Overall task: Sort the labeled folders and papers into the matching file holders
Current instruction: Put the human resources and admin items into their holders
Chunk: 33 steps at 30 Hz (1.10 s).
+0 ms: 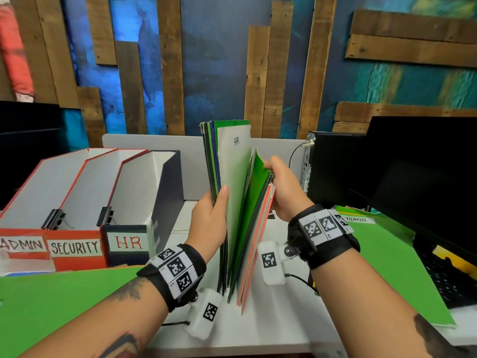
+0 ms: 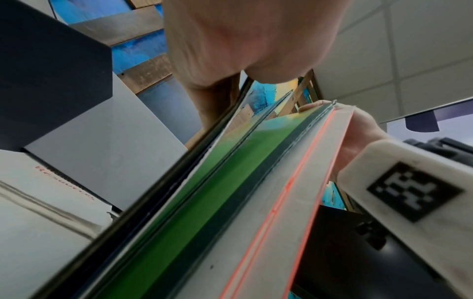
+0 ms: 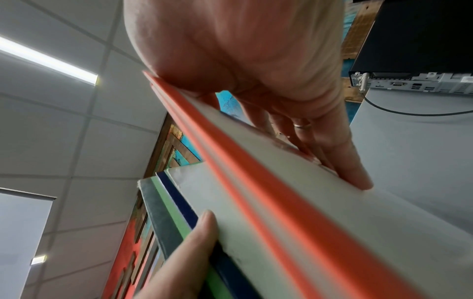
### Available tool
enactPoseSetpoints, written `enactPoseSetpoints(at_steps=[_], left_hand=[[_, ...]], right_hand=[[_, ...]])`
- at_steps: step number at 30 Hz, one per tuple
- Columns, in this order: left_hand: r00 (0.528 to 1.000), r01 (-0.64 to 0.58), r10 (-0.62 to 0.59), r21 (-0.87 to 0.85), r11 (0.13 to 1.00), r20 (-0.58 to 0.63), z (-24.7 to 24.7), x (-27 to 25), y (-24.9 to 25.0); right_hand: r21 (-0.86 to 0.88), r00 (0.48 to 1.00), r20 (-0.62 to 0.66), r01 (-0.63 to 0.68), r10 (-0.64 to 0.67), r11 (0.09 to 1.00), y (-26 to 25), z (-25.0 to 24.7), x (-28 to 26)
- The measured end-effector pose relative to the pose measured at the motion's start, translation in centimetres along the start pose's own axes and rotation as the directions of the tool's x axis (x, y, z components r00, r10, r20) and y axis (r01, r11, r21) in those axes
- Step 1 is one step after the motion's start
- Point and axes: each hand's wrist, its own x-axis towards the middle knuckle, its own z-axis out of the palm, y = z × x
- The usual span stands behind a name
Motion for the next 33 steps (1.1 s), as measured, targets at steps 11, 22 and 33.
enactPoseSetpoints(at_steps=[11, 22, 33], left_hand=[[0.969, -0.005, -0.034, 0.156, 0.988, 0.243, 0.2, -1.3, 0.6], [0.927, 0.252, -0.227, -0.046, 0.967, 0.298, -3.8, 1.2, -1.8], [0.964, 0.177, -0.213, -0.213, 0.961, -0.160, -2.5, 4.3, -2.9]], right_hand=[[0.073, 0.999, 0.000, -0.048, 0.048, 0.996, 1.9, 3.3, 1.1], [-0.024, 0.877, -0.478, 0.033, -0.041, 0.999, 6.1, -2.2, 5.4], [-0.074, 0.918, -0.374, 0.111, -0.131, 0.991, 6.2, -3.4, 6.7]])
